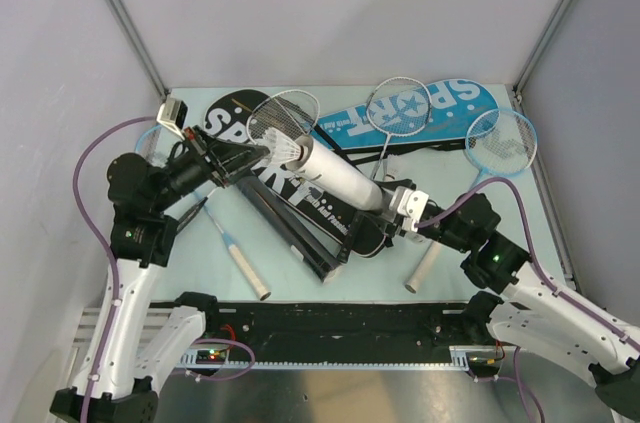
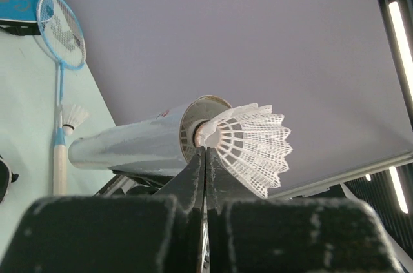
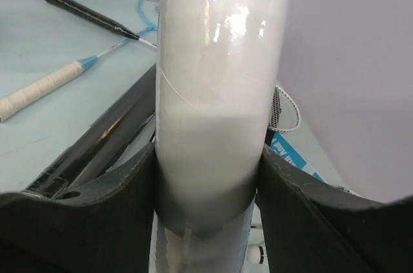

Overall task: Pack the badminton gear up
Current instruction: Place the shuttlecock at the shuttle tube.

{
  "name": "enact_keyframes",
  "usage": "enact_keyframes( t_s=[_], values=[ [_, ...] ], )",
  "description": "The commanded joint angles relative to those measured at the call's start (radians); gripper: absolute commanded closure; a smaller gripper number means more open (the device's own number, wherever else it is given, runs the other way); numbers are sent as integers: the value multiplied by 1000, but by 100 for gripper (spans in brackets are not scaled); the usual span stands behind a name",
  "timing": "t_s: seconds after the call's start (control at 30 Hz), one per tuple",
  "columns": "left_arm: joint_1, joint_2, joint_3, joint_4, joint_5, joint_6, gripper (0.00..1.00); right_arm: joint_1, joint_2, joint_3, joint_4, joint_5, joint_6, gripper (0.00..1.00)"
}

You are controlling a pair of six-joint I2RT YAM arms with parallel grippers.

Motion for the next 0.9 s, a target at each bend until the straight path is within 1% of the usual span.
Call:
enact_keyframes(
  t_s=[0.0,0.1,0.2,0.43,0.5,0.57,0.67,0.73,0.8,0.87],
  values=[
    [-5,6,69,-85,29,78,100,4,-4,10,96,17,-20,66],
    [-15,27,71,-93,27,119,100,8,0,12,86,19,-43,66],
    [-47,55,77,-102,20,163,100,9,7,14,72,23,-62,66],
    [-147,152,137,-220,-17,326,100,10,32,20,37,26,-92,66],
    [-158,166,151,-260,-30,375,97,11,37,22,25,26,-99,66],
    [-162,173,158,-300,-48,416,89,10,40,23,18,29,-103,66],
    [-164,174,160,-363,-74,490,69,9,41,23,17,26,-106,66],
    [-165,169,164,-404,-98,543,58,8,40,22,19,20,-105,66],
    [-165,157,174,-434,-126,598,49,7,40,23,21,13,-104,66],
    [-165,143,191,-459,-150,655,42,6,39,23,21,5,-100,66]
  ],
)
